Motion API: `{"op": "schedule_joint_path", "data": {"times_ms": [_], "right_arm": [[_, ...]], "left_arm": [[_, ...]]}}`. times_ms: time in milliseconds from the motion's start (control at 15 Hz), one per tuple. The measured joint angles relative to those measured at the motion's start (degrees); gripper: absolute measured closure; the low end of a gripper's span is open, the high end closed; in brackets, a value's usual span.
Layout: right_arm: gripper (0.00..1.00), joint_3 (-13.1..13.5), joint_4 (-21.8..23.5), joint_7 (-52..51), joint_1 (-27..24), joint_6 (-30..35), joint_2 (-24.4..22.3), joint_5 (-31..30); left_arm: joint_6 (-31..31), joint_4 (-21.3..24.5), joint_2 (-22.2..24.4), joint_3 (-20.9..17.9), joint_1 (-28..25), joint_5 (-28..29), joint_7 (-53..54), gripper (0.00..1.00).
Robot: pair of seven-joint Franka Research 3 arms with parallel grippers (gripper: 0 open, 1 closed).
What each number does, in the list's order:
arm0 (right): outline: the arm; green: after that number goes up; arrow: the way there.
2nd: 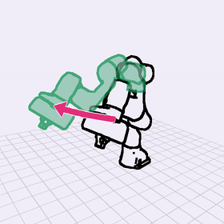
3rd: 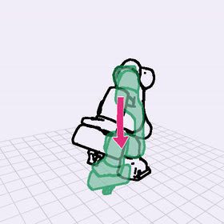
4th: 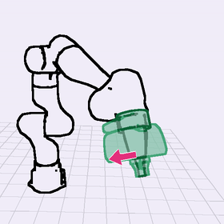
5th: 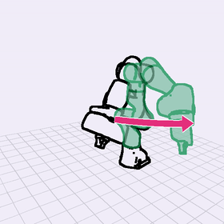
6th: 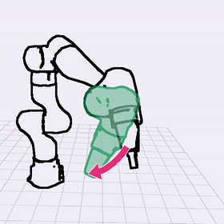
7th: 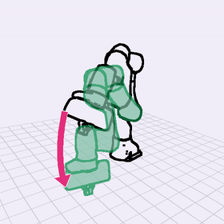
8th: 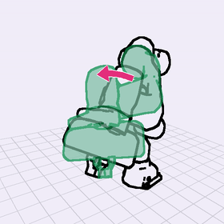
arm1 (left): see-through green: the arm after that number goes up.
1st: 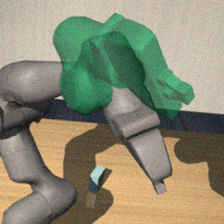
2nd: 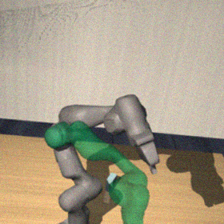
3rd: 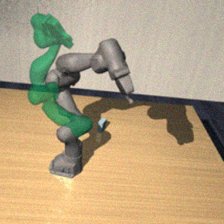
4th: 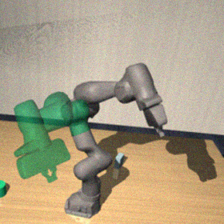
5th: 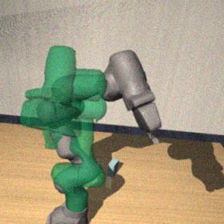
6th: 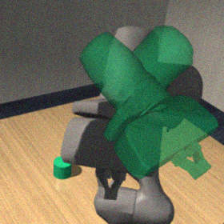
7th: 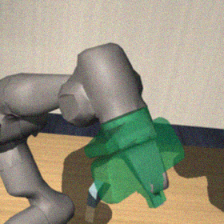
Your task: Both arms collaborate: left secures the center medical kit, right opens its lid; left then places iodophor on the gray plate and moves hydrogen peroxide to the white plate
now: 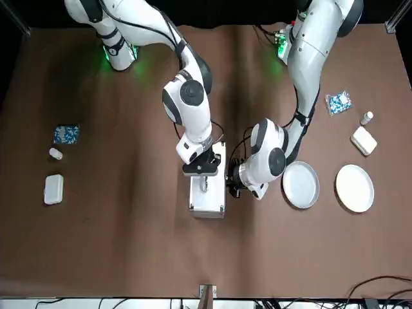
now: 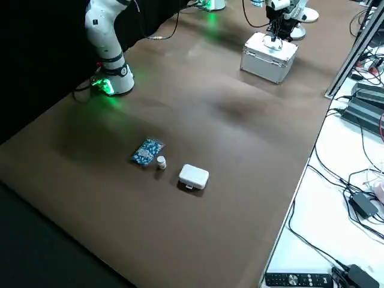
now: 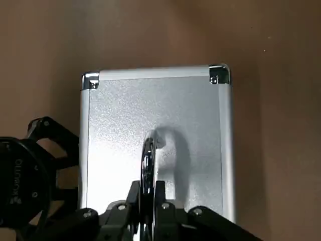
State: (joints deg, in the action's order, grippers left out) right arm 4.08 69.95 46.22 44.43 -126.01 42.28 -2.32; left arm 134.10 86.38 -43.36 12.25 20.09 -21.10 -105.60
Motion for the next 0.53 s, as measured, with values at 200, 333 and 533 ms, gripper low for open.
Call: {"op": "schedule_joint_path", "data": {"times_ms": [200, 333, 533], "right_arm": [[0.87, 0.0, 0.0, 0.9, 0.0, 0.0, 0.0, 0.0], [0.87, 0.0, 0.0, 0.9, 0.0, 0.1, 0.0, 0.0], [0.87, 0.1, -0.1, 1.0, -0.2, 0.1, 0.0, 1.2]], "left_arm": [[0.0, 0.0, 0.0, 0.0, 0.0, 0.0, 0.0, 0.69], [0.0, 0.0, 0.0, 0.0, 0.0, 0.0, 0.0, 0.69], [0.0, 0.0, 0.0, 0.0, 0.0, 0.0, 0.0, 0.69]]}}
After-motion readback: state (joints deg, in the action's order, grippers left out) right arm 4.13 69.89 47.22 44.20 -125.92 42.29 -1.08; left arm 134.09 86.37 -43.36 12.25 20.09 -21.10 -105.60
